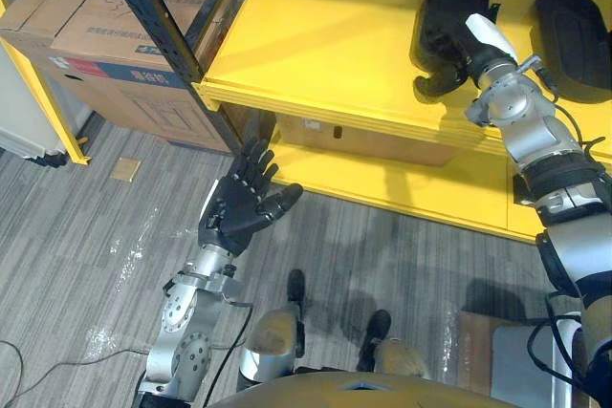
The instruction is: Walk over and take three plastic housings, then place them on the shelf
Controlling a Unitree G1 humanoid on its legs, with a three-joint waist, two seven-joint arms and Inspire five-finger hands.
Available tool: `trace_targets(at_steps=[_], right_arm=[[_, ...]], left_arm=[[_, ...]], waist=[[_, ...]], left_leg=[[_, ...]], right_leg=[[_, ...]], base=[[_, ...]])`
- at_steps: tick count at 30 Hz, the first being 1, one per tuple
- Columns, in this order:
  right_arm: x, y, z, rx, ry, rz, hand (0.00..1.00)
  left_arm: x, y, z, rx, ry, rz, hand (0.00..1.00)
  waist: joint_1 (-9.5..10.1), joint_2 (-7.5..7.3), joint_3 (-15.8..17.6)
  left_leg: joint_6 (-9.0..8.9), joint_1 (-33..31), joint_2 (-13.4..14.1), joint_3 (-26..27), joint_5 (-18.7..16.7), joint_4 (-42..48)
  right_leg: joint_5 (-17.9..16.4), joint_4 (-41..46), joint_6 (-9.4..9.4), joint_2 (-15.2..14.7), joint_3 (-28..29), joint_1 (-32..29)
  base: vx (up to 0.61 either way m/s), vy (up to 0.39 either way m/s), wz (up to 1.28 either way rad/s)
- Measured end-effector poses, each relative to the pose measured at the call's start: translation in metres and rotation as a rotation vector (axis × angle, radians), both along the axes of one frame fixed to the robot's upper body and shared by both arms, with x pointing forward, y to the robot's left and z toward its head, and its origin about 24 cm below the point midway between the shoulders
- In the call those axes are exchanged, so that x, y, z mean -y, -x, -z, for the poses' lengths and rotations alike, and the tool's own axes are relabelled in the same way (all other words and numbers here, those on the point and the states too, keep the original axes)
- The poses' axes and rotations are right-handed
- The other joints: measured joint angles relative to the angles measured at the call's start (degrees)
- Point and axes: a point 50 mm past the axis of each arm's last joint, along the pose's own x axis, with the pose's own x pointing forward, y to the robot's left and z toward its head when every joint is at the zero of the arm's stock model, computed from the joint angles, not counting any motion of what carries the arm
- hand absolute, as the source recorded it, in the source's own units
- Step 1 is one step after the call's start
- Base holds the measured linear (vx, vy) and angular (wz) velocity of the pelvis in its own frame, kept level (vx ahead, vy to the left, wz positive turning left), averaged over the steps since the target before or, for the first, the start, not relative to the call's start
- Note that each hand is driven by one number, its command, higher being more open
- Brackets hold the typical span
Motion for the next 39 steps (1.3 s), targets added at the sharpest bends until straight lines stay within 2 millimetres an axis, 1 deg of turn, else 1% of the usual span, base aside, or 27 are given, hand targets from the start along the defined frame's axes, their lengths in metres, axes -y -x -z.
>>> trace_targets(at_steps=[7, 11, 14, 17, 20, 22, 23, 25, 26, 27, 28, 29, 30, 32, 33, 34, 35, 37, 38, 39], right_arm=[[-0.001, 0.0, 0.003, -0.022, 0.022, -0.018, 1.0], [-0.004, -0.001, 0.006, -0.03, 0.043, -0.035, 1.0], [-0.006, -0.001, 0.007, -0.023, 0.09, -0.041, 1.0], [-0.006, -0.001, 0.006, -0.014, 0.113, -0.036, 1.0], [-0.012, 0.002, 0.0, 0.018, 0.135, -0.063, 1.0], [-0.018, 0.013, -0.007, 0.077, 0.158, -0.123, 1.0], [-0.025, 0.024, -0.013, 0.131, 0.162, -0.172, 1.0], [-0.028, 0.033, -0.017, 0.171, 0.157, -0.205, 1.0], [-0.031, 0.044, -0.022, 0.214, 0.137, -0.234, 1.0], [-0.032, 0.049, -0.023, 0.232, 0.128, -0.244, 1.0], [-0.028, 0.061, -0.025, 0.263, 0.103, -0.253, 1.0], [-0.024, 0.073, -0.025, 0.289, 0.09, -0.256, 1.0], [-0.022, 0.079, -0.024, 0.297, 0.067, -0.262, 1.0], [-0.012, 0.099, -0.013, 0.3, -0.022, -0.265, 1.0], [-0.01, 0.104, -0.009, 0.299, -0.053, -0.261, 1.0], [-0.005, 0.114, 0.001, 0.299, -0.106, -0.244, 1.0], [-0.003, 0.119, 0.007, 0.3, -0.134, -0.232, 1.0], [0.007, 0.137, 0.031, 0.281, -0.241, -0.168, 1.0], [0.01, 0.142, 0.037, 0.273, -0.265, -0.146, 1.0], [0.016, 0.151, 0.05, 0.265, -0.327, -0.099, 1.0]], left_arm=[[0.0, 0.0, 0.001, -0.003, 0.0, 0.0, 1.0], [-0.001, 0.002, 0.005, -0.021, -0.001, -0.004, 1.0], [-0.002, 0.004, 0.007, -0.032, -0.002, -0.006, 1.0], [-0.002, 0.006, 0.01, -0.042, -0.003, -0.003, 1.0], [-0.002, 0.008, 0.011, -0.044, -0.003, 0.003, 1.0], [-0.003, 0.009, 0.012, -0.048, -0.005, 0.002, 1.0], [-0.006, 0.011, 0.012, -0.052, -0.007, -0.008, 1.0], [-0.008, 0.013, 0.013, -0.058, -0.009, -0.017, 1.0], [-0.011, 0.016, 0.015, -0.064, -0.013, -0.026, 1.0], [-0.012, 0.016, 0.015, -0.064, -0.014, -0.027, 1.0], [-0.012, 0.016, 0.013, -0.058, -0.014, -0.024, 1.0], [-0.012, 0.016, 0.011, -0.046, -0.014, -0.023, 1.0], [-0.013, 0.016, 0.01, -0.04, -0.016, -0.025, 1.0], [-0.017, 0.015, 0.003, -0.012, -0.02, -0.04, 1.0], [-0.018, 0.015, 0.001, -0.001, -0.021, -0.044, 1.0], [-0.02, 0.014, -0.005, 0.025, -0.023, -0.053, 1.0], [-0.021, 0.014, -0.008, 0.039, -0.023, -0.059, 1.0], [-0.022, 0.015, -0.02, 0.096, -0.013, -0.072, 1.0], [-0.021, 0.015, -0.023, 0.109, -0.007, -0.072, 1.0], [-0.02, 0.015, -0.027, 0.134, 0.0, -0.066, 1.0]], waist=[[-0.02, 0.04, -0.6], [0.03, 0.05, -1.2], [0.02, 0.02, -1.3], [0.02, -0.06, -1.3], [-0.17, -0.36, -1.6], [-0.25, -0.76, -2.6], [-0.43, -1.22, -3.3], [-0.79, -1.68, -4.1], [-1.66, -2.29, -4.8], [-1.87, -2.42, -4.8], [-2.18, -2.66, -5.1], [-2.89, -2.74, -5.9], [-3.32, -2.85, -6.3], [-4.82, -3.34, -8.5], [-5.08, -3.43, -9.0], [-5.91, -3.77, -9.9], [-6.38, -3.9, -10.3], [-7.87, -4.08, -11.5], [-8.16, -4.05, -11.9], [-8.65, -4.05, -12.1]], left_leg=[[-0.11, 0.0, 0.1, -0.5, 0.1, 0.0], [-0.12, 0.0, 0.1, -0.7, 0.1, 0.0], [-0.13, 0.0, 0.1, -0.8, 0.1, 0.0], [-0.14, 0.0, 0.1, -0.8, 0.1, 0.0], [-0.16, 0.0, 0.1, -0.7, 0.1, 0.0], [-0.19, 0.0, 0.0, -0.5, 0.1, 0.0], [-0.19, 0.1, -0.1, 0.0, 0.1, 0.0], [-0.19, 0.1, -0.1, 0.4, 0.1, 0.0], [-0.24, 0.6, -0.1, 0.8, 0.0, 0.0], [-0.29, 1.0, -0.1, 1.1, 0.0, -0.1], [-0.4, 1.6, -0.1, 1.9, -0.4, -0.1], [-0.61, 1.8, 0.0, 2.2, -1.3, -0.1], [-0.66, 1.8, 0.0, 2.4, -1.4, -0.2], [-0.53, 2.0, 0.1, 4.0, -1.9, -0.2], [-0.63, 2.0, 0.1, 4.4, -2.1, -0.3], [-0.87, 2.2, 0.1, 5.1, -2.4, -0.2], [-0.8, 2.3, 0.1, 5.3, -2.3, -0.2], [-0.68, 3.2, 0.3, 6.9, -2.8, -0.2], [-0.68, 3.3, 0.3, 7.2, -2.9, -0.2], [-0.73, 3.8, 0.4, 8.0, -3.2, -0.2]], right_leg=[[0.2, -0.8, -0.27, 0.3, -0.5, 0.6], [0.2, -0.9, -0.27, 0.3, -0.6, 0.7], [0.2, -0.9, -0.27, 0.3, -0.6, 0.7], [0.2, -0.9, -0.28, 0.4, -0.6, 0.7], [0.2, -1.1, -0.29, 0.4, -0.6, 0.7], [0.3, -1.5, -0.21, 0.3, -0.6, 0.8], [0.3, -1.8, -0.14, 0.3, -0.4, 0.9], [0.3, -1.9, -0.14, 0.2, -0.2, 0.8], [0.3, -1.9, -0.14, 0.2, 0.0, 1.0], [0.3, -1.9, -0.13, 0.1, 0.3, 1.2], [0.3, -2.1, -0.11, 0.1, 0.9, 1.4], [0.3, -2.2, -0.09, 0.2, 1.1, 1.4], [0.3, -2.3, -0.08, 0.2, 1.2, 1.4], [0.3, -2.6, 0.05, 0.1, 2.7, 0.7], [0.4, -2.7, 0.1, 0.1, 3.0, 0.6], [0.4, -2.7, 0.18, 0.1, 3.6, 0.4], [0.5, -2.8, 0.2, 0.1, 3.9, 0.4], [0.5, -2.8, 0.24, 0.1, 5.5, 0.4], [0.5, -2.8, 0.24, 0.1, 5.8, 0.3], [0.5, -2.8, 0.26, 0.2, 6.5, 0.3]], base=[[0.0, -0.011, 0.03], [0.0, 0.0, 0.0], [0.0, 0.0, 0.0], [0.0, 0.0, 0.0], [0.0, 0.0, 0.0], [0.03, -0.007, -0.03], [0.05, -0.011, -0.08], [0.04, -0.013, -0.11], [0.03, -0.015, -0.14], [0.02, -0.016, -0.22], [-0.01, -0.009, -0.21], [-0.02, -0.002, -0.19], [-0.01, 0.009, -0.22], [0.0, 0.018, -0.31], [0.02, 0.016, -0.31], [0.02, 0.007, -0.22], [0.04, 0.003, -0.31], [0.03, 0.003, -0.33], [0.02, 0.008, -0.32], [0.03, 0.008, -0.32]])
